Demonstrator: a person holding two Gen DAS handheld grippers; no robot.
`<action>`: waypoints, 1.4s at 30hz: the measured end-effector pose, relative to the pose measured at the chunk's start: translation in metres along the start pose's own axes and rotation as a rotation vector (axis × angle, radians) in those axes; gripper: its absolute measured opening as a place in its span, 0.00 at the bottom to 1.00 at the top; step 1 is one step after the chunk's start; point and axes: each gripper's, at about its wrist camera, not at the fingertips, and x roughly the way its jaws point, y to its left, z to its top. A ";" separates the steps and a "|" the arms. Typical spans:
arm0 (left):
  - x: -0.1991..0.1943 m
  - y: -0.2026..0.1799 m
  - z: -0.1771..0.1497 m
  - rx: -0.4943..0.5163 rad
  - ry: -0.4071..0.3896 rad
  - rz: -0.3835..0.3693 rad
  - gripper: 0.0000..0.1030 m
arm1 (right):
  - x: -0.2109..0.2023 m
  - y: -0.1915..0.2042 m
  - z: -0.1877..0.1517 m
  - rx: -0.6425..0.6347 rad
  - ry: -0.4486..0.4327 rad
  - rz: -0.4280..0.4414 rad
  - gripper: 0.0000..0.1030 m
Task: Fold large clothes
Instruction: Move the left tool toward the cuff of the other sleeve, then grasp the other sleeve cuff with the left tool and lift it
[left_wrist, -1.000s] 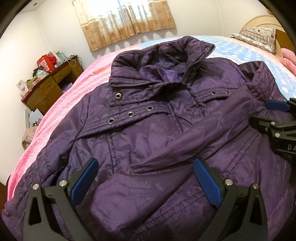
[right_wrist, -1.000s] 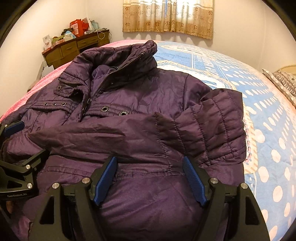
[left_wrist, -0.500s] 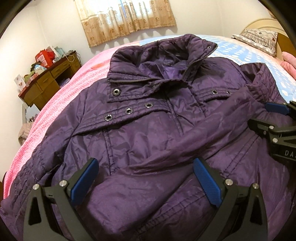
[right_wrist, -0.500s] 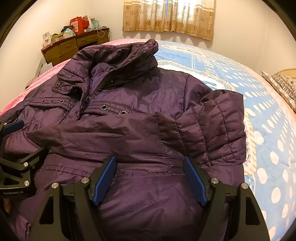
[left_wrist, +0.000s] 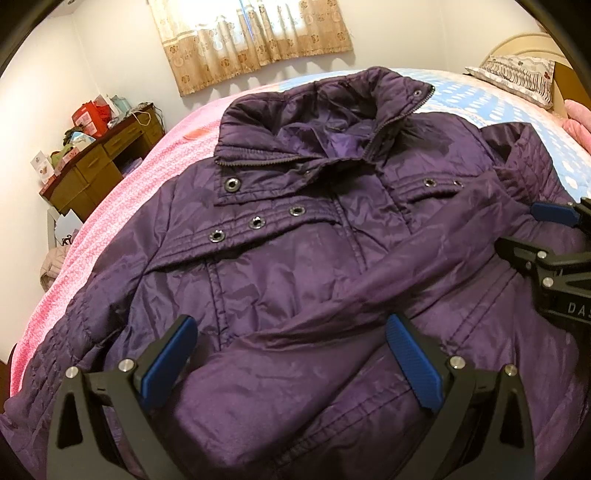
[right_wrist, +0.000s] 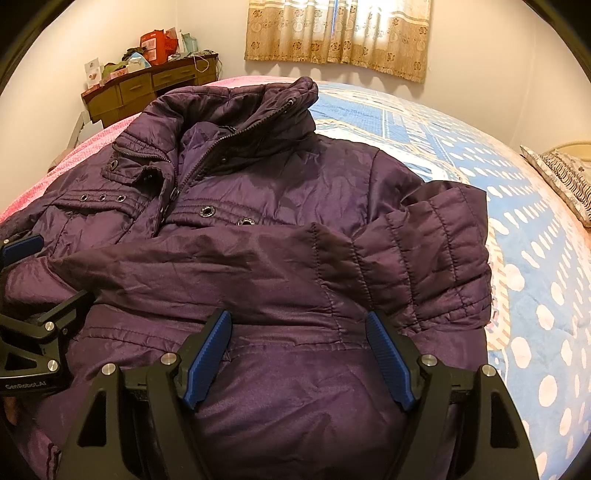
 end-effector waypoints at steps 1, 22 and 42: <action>0.000 0.000 0.000 0.001 -0.001 0.002 1.00 | 0.000 0.000 0.000 -0.001 0.000 -0.002 0.74; -0.129 0.101 -0.085 -0.091 -0.113 -0.015 1.00 | -0.081 0.022 0.010 -0.030 -0.034 -0.003 0.83; -0.130 0.372 -0.246 -1.020 -0.005 0.028 0.99 | -0.158 0.187 -0.095 -0.285 -0.111 0.243 0.87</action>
